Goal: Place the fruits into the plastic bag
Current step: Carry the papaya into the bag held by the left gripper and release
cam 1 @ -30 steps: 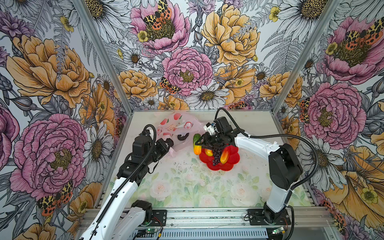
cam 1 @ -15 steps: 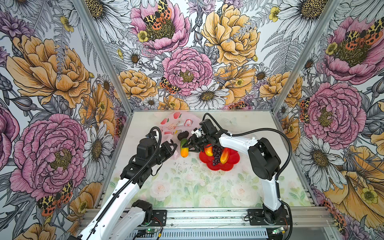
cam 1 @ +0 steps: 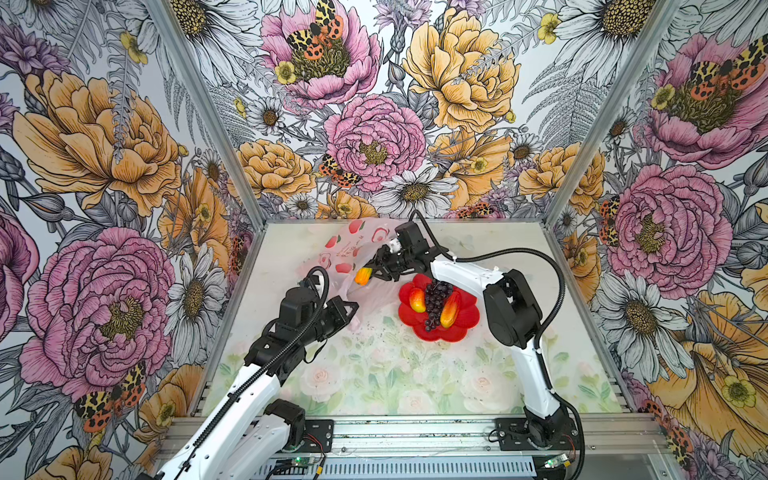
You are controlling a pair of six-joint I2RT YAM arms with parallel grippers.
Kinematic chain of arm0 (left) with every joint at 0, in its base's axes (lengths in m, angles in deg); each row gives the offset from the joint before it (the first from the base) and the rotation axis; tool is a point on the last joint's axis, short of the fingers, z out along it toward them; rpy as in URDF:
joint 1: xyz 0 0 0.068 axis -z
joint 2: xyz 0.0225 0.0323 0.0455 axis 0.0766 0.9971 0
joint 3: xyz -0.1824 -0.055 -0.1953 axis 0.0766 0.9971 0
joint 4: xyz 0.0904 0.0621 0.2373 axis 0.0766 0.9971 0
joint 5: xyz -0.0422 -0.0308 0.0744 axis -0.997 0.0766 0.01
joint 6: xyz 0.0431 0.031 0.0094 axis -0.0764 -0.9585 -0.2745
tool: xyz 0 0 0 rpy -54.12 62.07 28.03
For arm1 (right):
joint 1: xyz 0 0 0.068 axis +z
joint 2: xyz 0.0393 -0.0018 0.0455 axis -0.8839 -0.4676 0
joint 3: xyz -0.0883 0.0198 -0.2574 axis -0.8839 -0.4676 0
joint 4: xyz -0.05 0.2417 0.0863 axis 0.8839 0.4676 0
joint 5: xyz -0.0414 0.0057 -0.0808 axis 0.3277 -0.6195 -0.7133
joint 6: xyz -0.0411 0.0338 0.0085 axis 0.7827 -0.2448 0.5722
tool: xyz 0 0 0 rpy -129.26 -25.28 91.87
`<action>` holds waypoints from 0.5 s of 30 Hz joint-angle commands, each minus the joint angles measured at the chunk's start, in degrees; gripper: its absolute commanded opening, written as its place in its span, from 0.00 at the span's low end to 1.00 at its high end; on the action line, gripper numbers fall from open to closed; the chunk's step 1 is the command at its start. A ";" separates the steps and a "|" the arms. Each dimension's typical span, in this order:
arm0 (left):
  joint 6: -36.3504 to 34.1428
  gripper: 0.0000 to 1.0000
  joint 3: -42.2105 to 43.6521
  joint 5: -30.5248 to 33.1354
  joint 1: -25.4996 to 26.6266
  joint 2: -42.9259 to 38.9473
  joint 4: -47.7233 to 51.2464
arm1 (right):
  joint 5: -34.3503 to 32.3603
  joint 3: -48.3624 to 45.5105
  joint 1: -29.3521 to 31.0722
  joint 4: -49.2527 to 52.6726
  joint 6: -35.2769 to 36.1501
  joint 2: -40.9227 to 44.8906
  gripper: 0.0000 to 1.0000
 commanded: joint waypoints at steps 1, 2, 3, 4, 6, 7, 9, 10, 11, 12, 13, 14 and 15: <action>0.50 0.00 -1.72 -1.94 -0.60 1.16 -1.18 | -12.98 0.81 -0.53 -2.06 -3.77 -1.19 0.27; 0.65 0.00 -1.72 -2.14 -0.59 1.41 -1.32 | -15.30 0.54 -0.63 -2.70 -4.76 -1.23 0.26; 0.82 0.00 -1.61 -2.27 -0.65 1.52 -1.56 | -17.09 0.20 -0.71 -3.93 -6.02 -1.35 0.27; 0.94 0.00 -1.59 -2.45 -0.70 1.61 -1.69 | -18.71 -0.09 -0.84 -4.92 -7.15 -1.51 0.28; 0.86 0.00 -1.53 -3.17 -1.01 1.75 -1.65 | -22.01 -0.21 -1.18 -6.76 -8.88 -1.78 0.38; 0.78 0.00 -1.43 -3.64 -1.37 1.86 -1.61 | -23.30 -0.25 -1.31 -7.71 -9.16 -1.88 0.45; 0.52 0.00 -1.59 -4.45 -2.12 1.88 -1.42 | -25.19 -0.25 -1.65 -11.24 -9.49 -2.03 0.59; 0.42 0.00 -1.60 -4.76 -2.50 1.79 -1.26 | -25.16 -0.21 -1.75 -13.50 -9.53 -2.21 0.63; 0.33 0.00 -1.59 -5.01 -2.99 1.63 -1.15 | -24.74 0.36 -1.89 -15.14 -9.56 -2.51 0.68; 0.33 0.00 -1.50 -5.34 -3.52 1.47 -1.08 | -23.87 1.13 -1.94 -15.93 -9.54 -2.90 0.71; 0.33 0.00 -1.41 -5.65 -3.97 1.36 -1.09 | -23.02 1.66 -2.02 -16.29 -9.43 -3.22 0.73; 0.31 0.00 -1.34 -5.94 -4.54 1.27 -1.16 | -22.25 1.91 -2.03 -16.36 -9.34 -3.05 0.79; 0.33 0.00 -1.32 -6.33 -4.90 1.27 -1.22 | -21.93 1.58 -2.03 -16.23 -9.11 -2.52 0.86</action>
